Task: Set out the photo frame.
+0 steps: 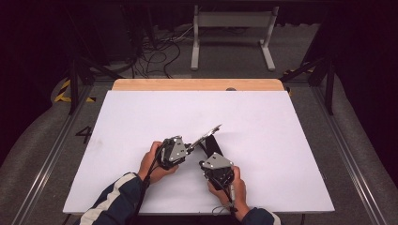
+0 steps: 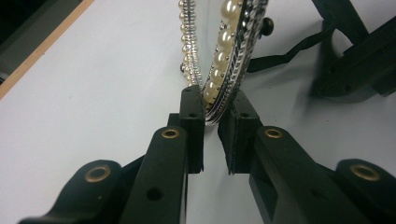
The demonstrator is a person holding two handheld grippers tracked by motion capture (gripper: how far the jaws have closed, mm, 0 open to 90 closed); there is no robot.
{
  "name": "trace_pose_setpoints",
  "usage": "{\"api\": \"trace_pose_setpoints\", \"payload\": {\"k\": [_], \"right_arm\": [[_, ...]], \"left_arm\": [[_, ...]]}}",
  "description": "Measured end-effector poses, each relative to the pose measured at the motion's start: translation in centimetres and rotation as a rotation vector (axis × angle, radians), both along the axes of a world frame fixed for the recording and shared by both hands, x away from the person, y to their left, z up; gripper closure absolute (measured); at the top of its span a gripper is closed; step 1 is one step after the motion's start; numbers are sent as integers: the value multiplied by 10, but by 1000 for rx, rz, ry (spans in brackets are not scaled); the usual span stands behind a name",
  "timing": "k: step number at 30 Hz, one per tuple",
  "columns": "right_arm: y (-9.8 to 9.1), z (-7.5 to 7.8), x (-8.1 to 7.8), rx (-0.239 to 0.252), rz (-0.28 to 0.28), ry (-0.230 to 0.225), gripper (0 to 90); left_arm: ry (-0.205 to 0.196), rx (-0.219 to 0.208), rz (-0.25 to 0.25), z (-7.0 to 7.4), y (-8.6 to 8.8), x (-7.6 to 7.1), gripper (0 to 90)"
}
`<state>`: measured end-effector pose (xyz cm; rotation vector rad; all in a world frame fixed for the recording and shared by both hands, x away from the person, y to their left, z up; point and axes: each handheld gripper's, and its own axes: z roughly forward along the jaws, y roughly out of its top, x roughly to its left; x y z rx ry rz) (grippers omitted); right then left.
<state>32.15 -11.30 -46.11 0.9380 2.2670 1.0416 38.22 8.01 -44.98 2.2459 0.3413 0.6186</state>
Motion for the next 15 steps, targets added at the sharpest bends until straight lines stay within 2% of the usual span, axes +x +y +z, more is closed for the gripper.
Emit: {"api": "trace_pose_setpoints", "payload": {"k": [15], "right_arm": [[-15, 3, 5, 21, 5, 31, 900]], "left_arm": [[-27, 12, -25, 1, -3, -6, 795]]}}
